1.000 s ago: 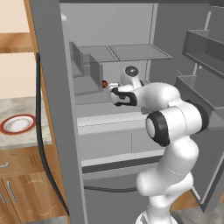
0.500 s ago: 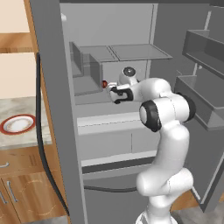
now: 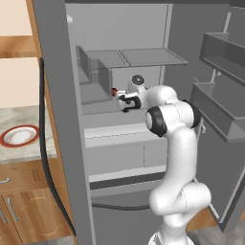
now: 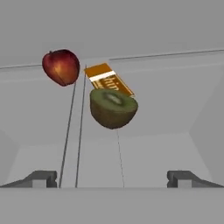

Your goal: Pick the kiwi and apple from the fridge and place them on the plate next to the blender to make a fruit smoothie.

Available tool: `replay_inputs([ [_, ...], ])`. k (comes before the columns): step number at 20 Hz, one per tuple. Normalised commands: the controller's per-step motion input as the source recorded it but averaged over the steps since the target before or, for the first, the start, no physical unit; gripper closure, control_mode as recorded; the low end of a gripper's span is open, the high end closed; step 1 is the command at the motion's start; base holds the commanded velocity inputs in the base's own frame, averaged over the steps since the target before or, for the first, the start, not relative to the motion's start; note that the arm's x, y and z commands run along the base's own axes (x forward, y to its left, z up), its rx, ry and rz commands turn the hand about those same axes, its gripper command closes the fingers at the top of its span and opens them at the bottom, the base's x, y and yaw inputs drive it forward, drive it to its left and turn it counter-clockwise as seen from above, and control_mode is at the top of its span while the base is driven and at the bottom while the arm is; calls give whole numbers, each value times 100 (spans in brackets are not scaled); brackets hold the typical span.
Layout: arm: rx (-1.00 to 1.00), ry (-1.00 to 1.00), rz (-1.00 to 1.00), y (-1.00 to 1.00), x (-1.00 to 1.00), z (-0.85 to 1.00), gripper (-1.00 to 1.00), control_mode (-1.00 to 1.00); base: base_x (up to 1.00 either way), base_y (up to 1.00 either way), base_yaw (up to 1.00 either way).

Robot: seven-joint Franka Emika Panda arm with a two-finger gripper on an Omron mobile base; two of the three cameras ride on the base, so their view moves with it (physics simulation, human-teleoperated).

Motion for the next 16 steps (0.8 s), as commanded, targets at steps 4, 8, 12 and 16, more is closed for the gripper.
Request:
replay_inputs([
  [4,0,0,0,0,66,-23,-100,-100,0,0,0],
  [8,0,1,0,-1,59,-22,-100,-100,0,0,0],
  [12,0,1,0,-8,28,-26,-100,-100,0,0,0],
  [16,0,0,0,-13,12,-9,-100,-100,0,0,0],
])
